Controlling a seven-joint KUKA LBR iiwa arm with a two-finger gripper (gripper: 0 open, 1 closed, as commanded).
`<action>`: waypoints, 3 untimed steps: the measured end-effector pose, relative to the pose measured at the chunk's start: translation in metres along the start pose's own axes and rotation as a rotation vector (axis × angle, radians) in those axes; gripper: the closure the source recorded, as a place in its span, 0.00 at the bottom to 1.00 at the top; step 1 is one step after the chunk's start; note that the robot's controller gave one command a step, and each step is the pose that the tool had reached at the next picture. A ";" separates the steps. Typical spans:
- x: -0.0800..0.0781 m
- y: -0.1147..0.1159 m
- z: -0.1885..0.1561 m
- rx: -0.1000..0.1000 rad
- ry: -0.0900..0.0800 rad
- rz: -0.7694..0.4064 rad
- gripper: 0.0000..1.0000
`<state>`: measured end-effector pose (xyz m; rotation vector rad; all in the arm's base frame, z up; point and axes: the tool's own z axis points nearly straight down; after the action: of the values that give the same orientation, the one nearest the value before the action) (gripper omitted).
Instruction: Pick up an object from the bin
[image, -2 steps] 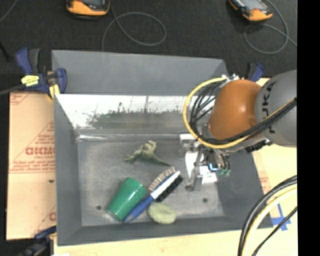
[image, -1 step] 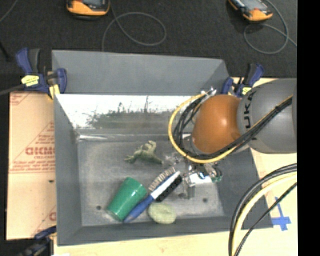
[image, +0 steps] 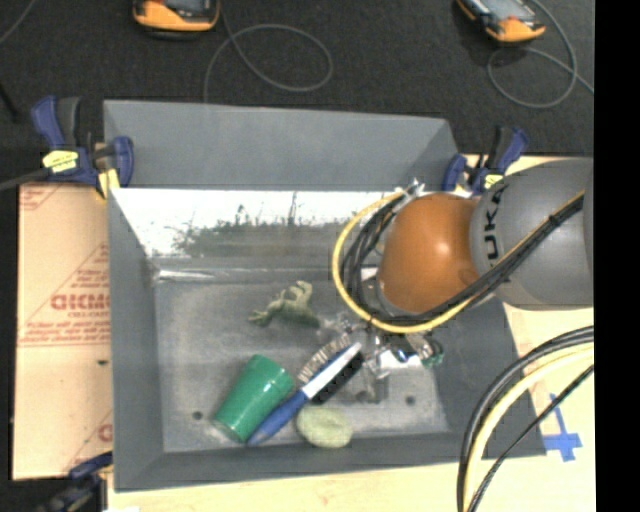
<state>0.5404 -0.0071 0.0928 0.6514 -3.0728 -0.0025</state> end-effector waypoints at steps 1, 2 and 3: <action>-0.007 0.008 -0.013 0.004 -0.005 -0.087 0.00; -0.007 0.011 0.015 0.004 -0.003 -0.169 0.00; -0.012 0.016 0.021 0.007 -0.013 -0.371 1.00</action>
Offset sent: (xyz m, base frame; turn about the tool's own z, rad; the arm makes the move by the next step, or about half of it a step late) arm 0.0005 0.0148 -0.0228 -0.1821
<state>0.5450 0.0122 0.0713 1.2117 -2.9134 0.0040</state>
